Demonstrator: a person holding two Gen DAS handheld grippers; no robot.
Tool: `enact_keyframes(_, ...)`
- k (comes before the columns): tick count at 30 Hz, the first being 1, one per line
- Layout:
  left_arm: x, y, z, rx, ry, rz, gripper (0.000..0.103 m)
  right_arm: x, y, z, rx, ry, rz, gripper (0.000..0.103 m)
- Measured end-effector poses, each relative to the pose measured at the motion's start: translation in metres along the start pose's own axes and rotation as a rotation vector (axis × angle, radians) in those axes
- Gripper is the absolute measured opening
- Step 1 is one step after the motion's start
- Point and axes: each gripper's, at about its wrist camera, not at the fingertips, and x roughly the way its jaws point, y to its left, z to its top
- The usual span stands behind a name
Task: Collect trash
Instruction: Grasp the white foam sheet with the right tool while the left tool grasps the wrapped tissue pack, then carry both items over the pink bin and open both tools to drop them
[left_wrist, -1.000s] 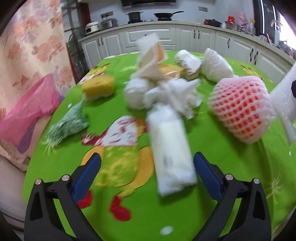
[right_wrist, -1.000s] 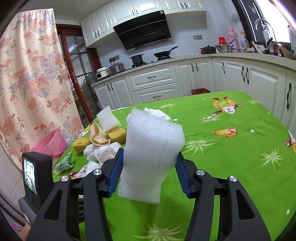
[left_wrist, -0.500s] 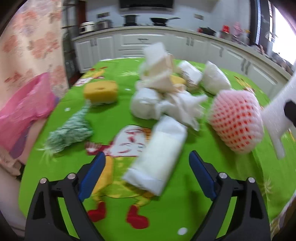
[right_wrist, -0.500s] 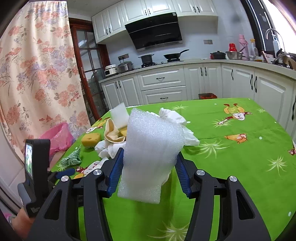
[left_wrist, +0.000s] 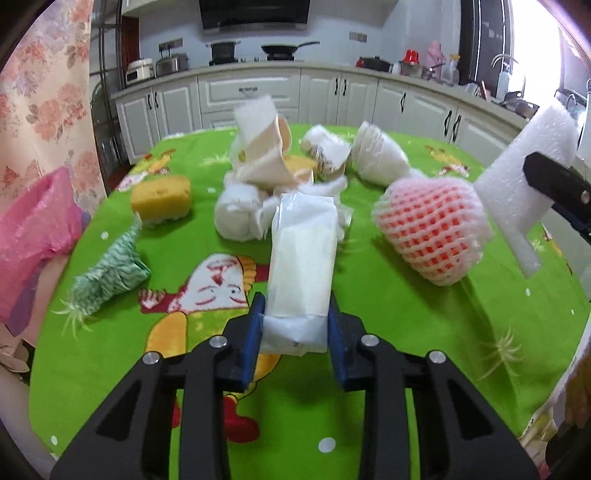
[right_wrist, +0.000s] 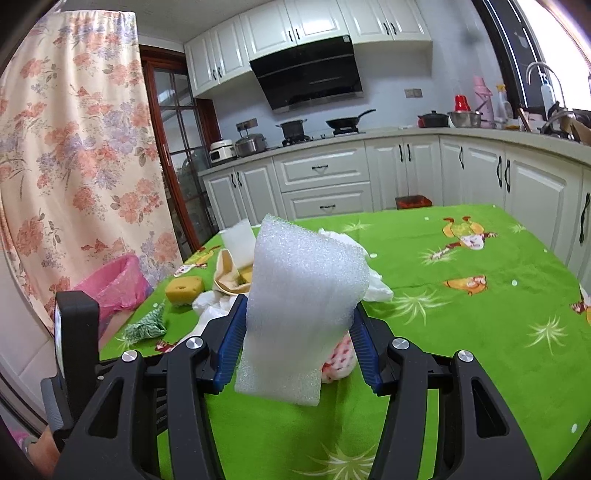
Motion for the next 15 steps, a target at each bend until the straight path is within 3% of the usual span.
enact_keyframes(8,-0.046,0.008,0.003,-0.023,-0.125,0.021,0.031,-0.008,0.012,0.0,-0.026,-0.01,0.019,0.052)
enact_keyframes(15,-0.073,0.032,0.001,-0.085,-0.186,0.035,0.031,-0.007,0.028,-0.001,-0.056,0.0,0.042,0.052)
